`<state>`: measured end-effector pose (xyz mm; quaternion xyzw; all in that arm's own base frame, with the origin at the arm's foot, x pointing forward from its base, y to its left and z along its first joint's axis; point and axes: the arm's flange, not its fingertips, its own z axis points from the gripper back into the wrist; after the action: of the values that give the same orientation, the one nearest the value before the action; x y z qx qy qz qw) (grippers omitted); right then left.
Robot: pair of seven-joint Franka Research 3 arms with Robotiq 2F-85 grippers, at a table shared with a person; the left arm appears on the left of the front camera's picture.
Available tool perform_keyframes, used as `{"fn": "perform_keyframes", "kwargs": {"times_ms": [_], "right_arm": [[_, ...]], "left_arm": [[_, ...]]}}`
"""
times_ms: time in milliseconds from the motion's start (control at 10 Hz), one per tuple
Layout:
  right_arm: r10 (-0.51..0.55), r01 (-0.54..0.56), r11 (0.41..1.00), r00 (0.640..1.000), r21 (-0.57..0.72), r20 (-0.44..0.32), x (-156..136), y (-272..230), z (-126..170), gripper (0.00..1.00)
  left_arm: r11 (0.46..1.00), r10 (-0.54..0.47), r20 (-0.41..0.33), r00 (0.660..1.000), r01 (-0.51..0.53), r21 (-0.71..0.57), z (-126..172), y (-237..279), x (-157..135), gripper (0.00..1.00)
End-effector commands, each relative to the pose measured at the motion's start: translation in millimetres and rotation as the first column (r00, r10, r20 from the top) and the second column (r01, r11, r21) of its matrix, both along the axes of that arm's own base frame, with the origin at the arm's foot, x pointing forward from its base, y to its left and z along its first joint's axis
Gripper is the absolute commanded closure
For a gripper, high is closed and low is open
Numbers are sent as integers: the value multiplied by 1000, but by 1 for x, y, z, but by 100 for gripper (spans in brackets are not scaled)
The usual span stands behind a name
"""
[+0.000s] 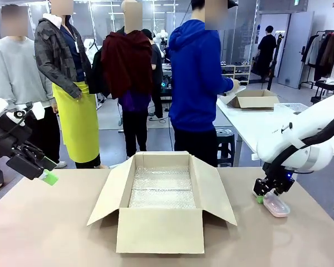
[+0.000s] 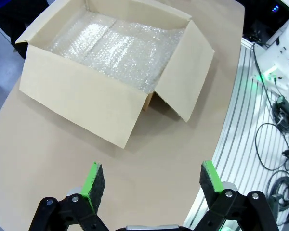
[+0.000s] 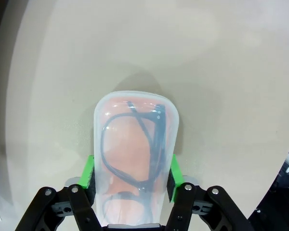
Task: Pack the glasses set securely to prepare it for shipping.
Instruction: Place the Glasses case inside the Package Box.
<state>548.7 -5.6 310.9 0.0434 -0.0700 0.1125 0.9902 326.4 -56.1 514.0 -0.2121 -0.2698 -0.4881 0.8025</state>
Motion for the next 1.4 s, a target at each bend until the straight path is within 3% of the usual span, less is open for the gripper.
{"fn": "perform_keyframes", "kwargs": {"times_ms": [0,200,400,500,600,700,800,1000,1100,1200,1300], "right_arm": [[-18,19,1000,1000,4,-24,-1,7,16,57],[33,-33,999,999,7,38,-8,16,62,57],[179,-179,984,984,-7,19,-21,41,129,57],[280,-280,960,959,-5,33,-24,59,157,57],[425,-425,905,904,-6,38,-24,82,177,57],[576,-577,817,815,-4,64,-21,110,193,57],[632,-627,775,771,-78,84,-6,150,202,57],[818,-814,575,574,-79,37,18,243,201,57],[878,-874,478,476,-86,42,28,290,199,57],[927,-921,373,376,-115,-6,39,329,189,57],[942,-938,331,334,-108,-17,49,351,180,57]], "left_arm": [[999,-28,1,1000,28,-17,1,2,1,0],[999,-28,1,1000,28,-17,1,2,1,0],[999,-28,1,1000,28,-17,1,2,1,0],[999,-28,1,1000,28,-17,1,2,1,0],[999,-28,1,1000,28,-17,1,2,1,0],[999,-28,1,1000,28,-17,1,2,1,0],[999,-28,1,1000,28,-17,1,2,1,0],[999,-28,1,1000,28,-17,1,2,1,0],[999,-28,1,1000,28,-17,1,2,1,0],[999,-28,1,1000,28,-17,1,2,1,0],[999,-28,1,1000,28,-17,1,2,1,0]]}}
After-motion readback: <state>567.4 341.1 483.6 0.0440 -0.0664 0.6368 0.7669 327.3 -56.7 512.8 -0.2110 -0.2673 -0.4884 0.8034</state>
